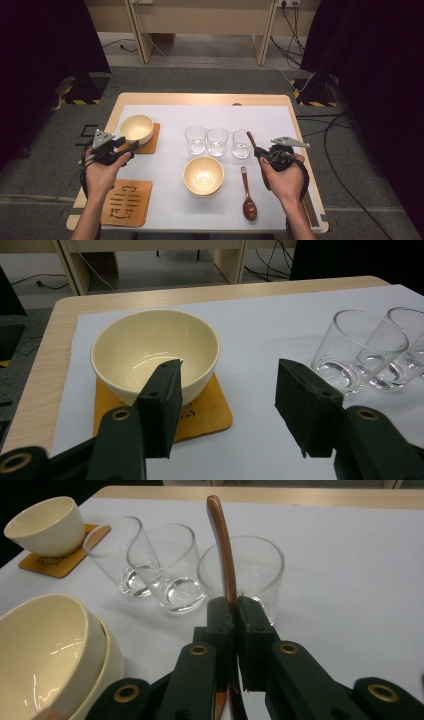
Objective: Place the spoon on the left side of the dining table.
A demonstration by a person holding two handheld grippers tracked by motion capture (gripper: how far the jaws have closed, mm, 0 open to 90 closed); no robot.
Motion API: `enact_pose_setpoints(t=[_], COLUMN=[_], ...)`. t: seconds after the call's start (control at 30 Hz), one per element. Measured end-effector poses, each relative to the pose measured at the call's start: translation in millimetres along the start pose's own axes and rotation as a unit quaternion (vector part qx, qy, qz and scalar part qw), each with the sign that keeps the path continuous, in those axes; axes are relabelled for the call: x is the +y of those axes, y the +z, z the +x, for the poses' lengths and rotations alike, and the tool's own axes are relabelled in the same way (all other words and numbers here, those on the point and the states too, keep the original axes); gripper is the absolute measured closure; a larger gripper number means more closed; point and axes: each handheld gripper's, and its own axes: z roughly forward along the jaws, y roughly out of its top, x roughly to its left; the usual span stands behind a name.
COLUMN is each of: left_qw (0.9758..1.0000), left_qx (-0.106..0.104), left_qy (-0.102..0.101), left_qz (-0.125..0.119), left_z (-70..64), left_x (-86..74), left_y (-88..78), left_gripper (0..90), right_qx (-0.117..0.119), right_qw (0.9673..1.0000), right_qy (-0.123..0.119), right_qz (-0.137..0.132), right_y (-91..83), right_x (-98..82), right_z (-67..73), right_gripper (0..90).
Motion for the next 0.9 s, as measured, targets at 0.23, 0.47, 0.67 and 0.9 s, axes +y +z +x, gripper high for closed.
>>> enact_pose_setpoints(t=[0.23, 0.47, 0.67, 0.9], left_qw=[1.0, 1.0, 1.0, 1.0], left_qx=[-0.001, -0.001, -0.002, -0.002], left_qy=[-0.001, -0.001, 0.0, -0.001], left_qz=[-0.001, -0.002, -0.003, -0.005], left_z=[0.1, -0.3, -1.0, -0.5], left_x=[0.1, 0.2, 0.4, 0.8], left_y=[-1.0, -1.1, -1.2, -2.5], left_gripper=[43.6, 43.6, 43.6, 43.6], right_qx=[0.005, 0.007, 0.008, 0.009], right_qw=[0.9998, 0.9992, 0.9988, 0.9984], right_qy=[-0.012, -0.021, -0.025, -0.029], right_qz=[-0.015, -0.032, -0.042, -0.048], right_y=[0.4, 1.3, 1.3, 3.8], right_x=[4.9, 8.3, 11.2, 12.5], right_z=[5.9, 9.2, 10.5, 10.6], right_gripper=[85.6, 85.6, 85.6, 85.6])
